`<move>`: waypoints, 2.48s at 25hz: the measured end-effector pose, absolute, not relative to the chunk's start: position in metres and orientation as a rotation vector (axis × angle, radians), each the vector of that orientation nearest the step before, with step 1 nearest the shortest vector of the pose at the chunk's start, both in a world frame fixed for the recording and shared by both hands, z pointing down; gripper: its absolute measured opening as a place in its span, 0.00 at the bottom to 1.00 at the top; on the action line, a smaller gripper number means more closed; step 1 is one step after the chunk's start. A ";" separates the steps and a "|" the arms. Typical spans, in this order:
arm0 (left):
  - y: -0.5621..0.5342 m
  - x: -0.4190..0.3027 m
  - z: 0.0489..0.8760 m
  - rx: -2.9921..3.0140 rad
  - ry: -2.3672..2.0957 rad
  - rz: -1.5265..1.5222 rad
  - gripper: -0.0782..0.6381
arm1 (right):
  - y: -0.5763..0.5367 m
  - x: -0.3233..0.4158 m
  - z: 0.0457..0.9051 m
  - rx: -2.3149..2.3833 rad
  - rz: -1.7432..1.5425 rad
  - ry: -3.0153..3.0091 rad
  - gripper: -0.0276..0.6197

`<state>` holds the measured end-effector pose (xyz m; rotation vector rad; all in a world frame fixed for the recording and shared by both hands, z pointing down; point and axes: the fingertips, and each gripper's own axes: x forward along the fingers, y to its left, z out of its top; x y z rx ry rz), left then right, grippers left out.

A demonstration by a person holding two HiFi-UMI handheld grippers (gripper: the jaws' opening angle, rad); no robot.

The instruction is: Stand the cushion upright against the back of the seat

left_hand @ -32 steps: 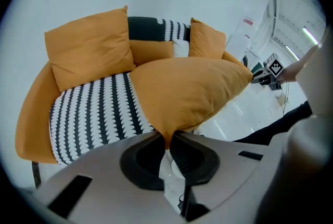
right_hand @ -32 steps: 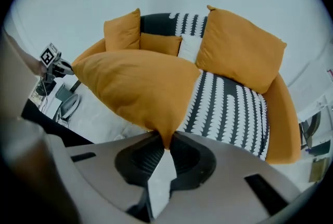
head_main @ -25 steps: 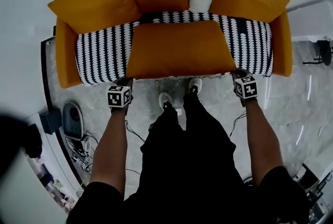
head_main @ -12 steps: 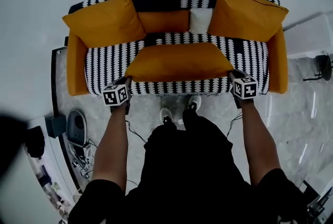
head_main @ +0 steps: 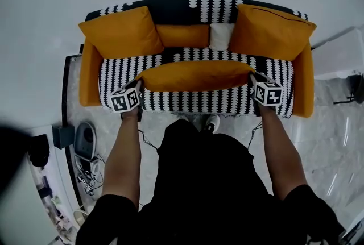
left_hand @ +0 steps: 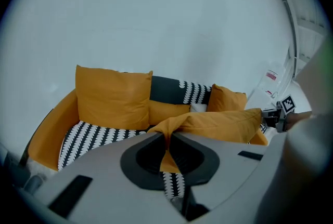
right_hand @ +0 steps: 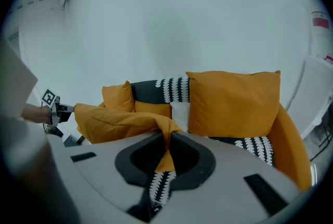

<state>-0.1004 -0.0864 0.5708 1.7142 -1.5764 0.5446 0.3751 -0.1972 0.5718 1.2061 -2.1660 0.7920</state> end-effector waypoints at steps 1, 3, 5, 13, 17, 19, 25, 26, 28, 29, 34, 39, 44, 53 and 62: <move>-0.089 -0.100 0.566 1.722 -1.578 0.543 0.16 | -0.200 0.376 0.569 1.203 0.790 -2.173 0.13; -0.097 -0.098 0.559 1.741 -1.578 0.540 0.16 | -0.206 0.378 0.564 1.207 0.788 -2.180 0.13; -0.108 -0.099 0.554 1.760 -1.578 0.541 0.16 | -0.215 0.378 0.563 1.219 0.789 -2.177 0.13; -0.159 -0.118 0.558 1.793 -1.546 0.555 0.16 | -0.259 0.362 0.557 1.257 0.806 -2.148 0.13; -0.194 -0.128 0.561 1.806 -1.527 0.552 0.16 | -0.291 0.353 0.556 1.290 0.812 -2.118 0.13; -0.210 -0.135 0.563 1.811 -1.518 0.562 0.16 | -0.303 0.347 0.559 1.295 0.827 -2.104 0.13; -0.254 -0.153 0.573 1.824 -1.474 0.577 0.16 | -0.340 0.330 0.569 1.319 0.835 -2.060 0.13; -0.261 -0.155 0.577 1.828 -1.462 0.585 0.16 | -0.346 0.327 0.571 1.327 0.838 -2.052 0.13; -0.273 -0.159 0.583 1.832 -1.441 0.595 0.16 | -0.356 0.323 0.575 1.344 0.847 -2.031 0.13; -0.278 -0.161 0.586 1.832 -1.434 0.594 0.16 | -0.360 0.322 0.577 1.351 0.851 -2.019 0.13; -0.310 -0.161 0.595 1.864 -1.390 0.590 0.16 | -0.378 0.323 0.587 1.389 0.870 -1.969 0.13; -0.338 -0.161 0.601 1.910 -1.344 0.619 0.16 | -0.398 0.327 0.595 1.427 0.870 -1.921 0.13; -0.355 -0.162 0.607 1.914 -1.333 0.612 0.16 | -0.420 0.321 0.598 1.407 0.861 -1.925 0.13; -0.384 -0.163 0.616 1.869 -1.348 0.582 0.16 | -0.465 0.319 0.612 1.363 0.850 -1.889 0.13; -0.406 -0.167 0.627 1.793 -1.344 0.580 0.16 | -0.497 0.311 0.630 1.330 0.859 -1.861 0.13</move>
